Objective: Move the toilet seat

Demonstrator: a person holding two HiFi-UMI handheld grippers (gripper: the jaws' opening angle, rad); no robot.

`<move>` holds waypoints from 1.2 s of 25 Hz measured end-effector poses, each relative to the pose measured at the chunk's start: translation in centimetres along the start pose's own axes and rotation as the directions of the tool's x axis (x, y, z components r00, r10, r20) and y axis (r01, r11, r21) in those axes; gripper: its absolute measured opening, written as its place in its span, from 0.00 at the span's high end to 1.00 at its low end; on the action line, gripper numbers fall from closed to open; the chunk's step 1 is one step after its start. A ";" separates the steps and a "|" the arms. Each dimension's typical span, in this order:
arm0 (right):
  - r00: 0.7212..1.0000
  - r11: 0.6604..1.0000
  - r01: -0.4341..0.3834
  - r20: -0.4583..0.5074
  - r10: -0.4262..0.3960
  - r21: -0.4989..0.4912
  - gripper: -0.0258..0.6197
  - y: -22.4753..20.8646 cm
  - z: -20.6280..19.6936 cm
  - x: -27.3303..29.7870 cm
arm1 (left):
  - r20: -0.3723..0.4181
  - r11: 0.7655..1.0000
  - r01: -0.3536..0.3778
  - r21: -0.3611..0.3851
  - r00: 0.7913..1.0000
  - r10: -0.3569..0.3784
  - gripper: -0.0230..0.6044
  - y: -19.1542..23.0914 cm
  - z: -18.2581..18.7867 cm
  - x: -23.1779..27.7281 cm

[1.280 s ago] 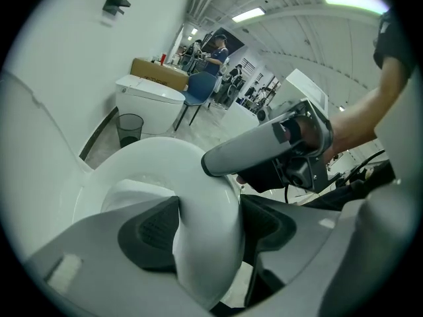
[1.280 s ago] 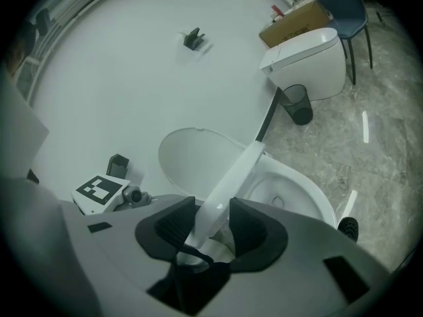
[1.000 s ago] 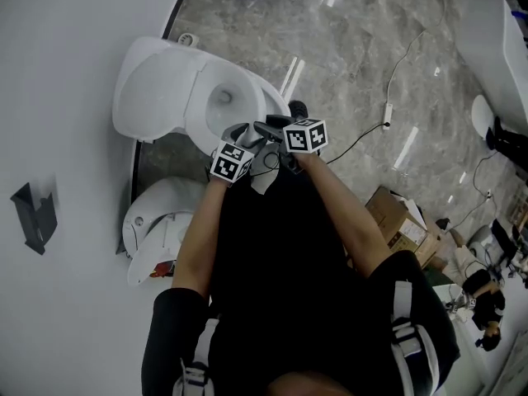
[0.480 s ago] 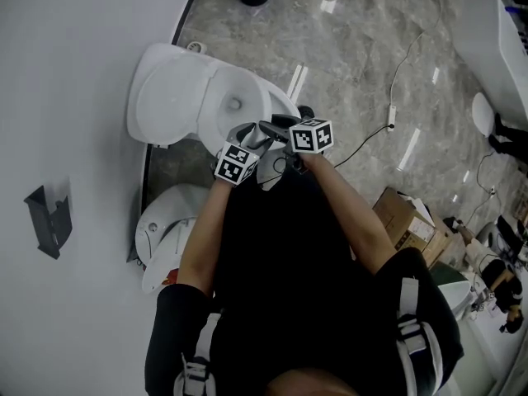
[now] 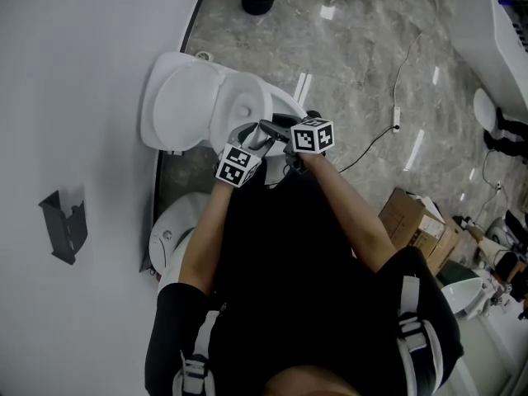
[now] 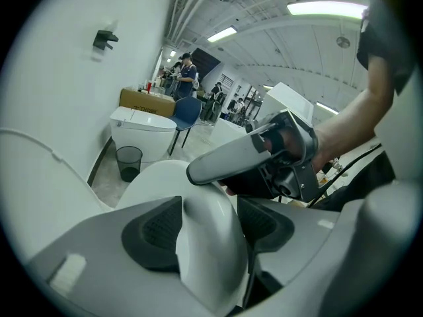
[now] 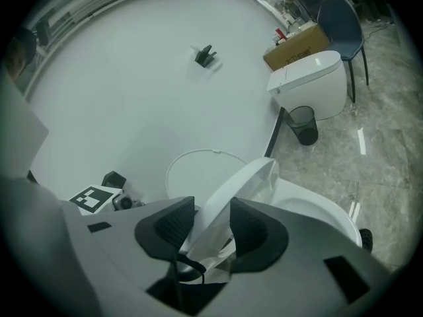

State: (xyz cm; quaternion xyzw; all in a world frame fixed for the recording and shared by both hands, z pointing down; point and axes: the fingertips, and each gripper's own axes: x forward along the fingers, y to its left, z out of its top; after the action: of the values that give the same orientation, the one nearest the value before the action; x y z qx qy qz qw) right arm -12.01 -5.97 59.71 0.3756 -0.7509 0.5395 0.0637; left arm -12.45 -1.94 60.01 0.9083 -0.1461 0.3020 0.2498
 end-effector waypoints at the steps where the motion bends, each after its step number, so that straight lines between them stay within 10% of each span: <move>1: 1.000 1.000 0.000 0.004 0.000 -0.003 0.70 0.3 0.2 0.2 | 0.002 1.000 -0.003 0.007 1.000 0.003 0.55 0.2 0.2 -0.3; 30: 0.996 0.988 0.069 0.059 -0.061 -0.139 0.63 7.8 4.5 7.7 | 0.049 0.969 -0.191 0.158 0.982 0.185 0.55 8.1 1.6 -9.7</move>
State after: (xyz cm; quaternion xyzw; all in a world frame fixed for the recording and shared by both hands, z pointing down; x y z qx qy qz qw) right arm -21.01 -12.59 55.76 0.4090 -0.7760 0.4722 0.0869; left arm -22.53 -8.46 55.85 0.9127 -0.2106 0.3199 0.1429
